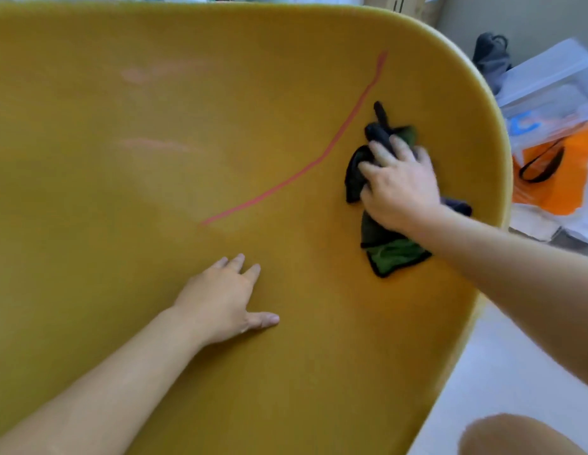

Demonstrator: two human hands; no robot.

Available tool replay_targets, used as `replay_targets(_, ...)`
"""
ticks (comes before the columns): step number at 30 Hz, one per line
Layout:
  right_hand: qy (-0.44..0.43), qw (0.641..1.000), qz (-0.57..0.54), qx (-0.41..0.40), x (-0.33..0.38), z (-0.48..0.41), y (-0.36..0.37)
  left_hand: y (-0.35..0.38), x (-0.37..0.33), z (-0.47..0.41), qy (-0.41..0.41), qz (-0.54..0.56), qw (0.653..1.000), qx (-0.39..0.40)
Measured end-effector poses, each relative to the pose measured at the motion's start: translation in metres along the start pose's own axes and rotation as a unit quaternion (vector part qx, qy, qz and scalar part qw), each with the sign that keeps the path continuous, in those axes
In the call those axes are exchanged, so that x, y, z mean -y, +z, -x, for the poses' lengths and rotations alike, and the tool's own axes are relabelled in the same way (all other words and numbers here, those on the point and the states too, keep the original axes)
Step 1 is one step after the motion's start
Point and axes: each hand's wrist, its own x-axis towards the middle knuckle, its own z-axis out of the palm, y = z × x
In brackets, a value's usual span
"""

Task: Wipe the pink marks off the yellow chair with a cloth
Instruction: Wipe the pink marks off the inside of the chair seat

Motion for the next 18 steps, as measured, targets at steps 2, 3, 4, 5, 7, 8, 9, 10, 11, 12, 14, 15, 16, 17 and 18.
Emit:
replay_targets(2, -0.073, 0.990, -0.110, 0.041, 0.084, 0.032, 0.022, -0.003, 0.001, 0.001, 0.004, -0.006, 1.000, -0.015)
replay_targets(3, -0.126, 0.977, -0.158, 0.069, 0.123, 0.050, 0.028, -0.006, 0.003, 0.003, 0.010, -0.009, 0.999, -0.029)
replay_targets(4, -0.168, 0.962, -0.192, 0.098, 0.149, 0.062, 0.028, -0.007, 0.004, 0.004, 0.018, -0.008, 0.999, -0.044)
replay_targets(5, -0.200, 0.948, -0.218, 0.117, 0.158, 0.065, 0.024, -0.008, 0.006, 0.006, 0.023, -0.006, 0.998, -0.055)
replay_targets(7, -0.226, 0.949, -0.197, 0.096, 0.126, 0.051, 0.018, -0.007, 0.009, 0.011, 0.022, 0.004, 0.998, -0.059)
replay_targets(8, -0.207, 0.962, -0.163, 0.072, 0.098, 0.043, 0.017, -0.006, 0.011, 0.012, 0.018, 0.010, 0.998, -0.055)
replay_targets(9, -0.166, 0.977, -0.116, 0.060, 0.063, 0.033, 0.015, -0.005, 0.013, 0.012, 0.015, 0.016, 0.998, -0.053)
replay_targets(10, -0.112, 0.990, -0.056, 0.066, 0.026, 0.024, 0.010, -0.004, 0.014, 0.012, 0.014, 0.018, 0.998, -0.054)
replay_targets(11, -0.055, 0.996, -0.006, 0.065, -0.003, 0.014, 0.007, -0.004, 0.014, 0.011, 0.014, 0.018, 0.998, -0.054)
replay_targets(12, -0.004, 0.998, 0.012, 0.055, -0.017, 0.009, 0.001, -0.004, 0.014, 0.010, 0.014, 0.017, 0.998, -0.052)
replay_targets(14, 0.040, 0.998, -0.032, 0.022, 0.017, 0.007, 0.002, -0.003, 0.012, 0.010, 0.017, 0.006, 0.999, -0.048)
replay_targets(15, 0.014, 0.997, -0.072, 0.030, 0.056, 0.011, 0.008, -0.003, 0.011, 0.011, 0.019, -0.002, 0.999, -0.048)
replay_targets(16, -0.039, 0.990, -0.117, 0.065, 0.100, 0.017, 0.017, -0.004, 0.011, 0.011, 0.022, -0.009, 0.998, -0.050)
replay_targets(17, -0.099, 0.977, -0.155, 0.108, 0.142, 0.026, 0.025, -0.005, 0.012, 0.011, 0.024, -0.012, 0.998, -0.054)
replay_targets(18, -0.148, 0.961, -0.184, 0.143, 0.170, 0.033, 0.025, -0.006, 0.014, 0.013, 0.022, -0.008, 0.998, -0.057)
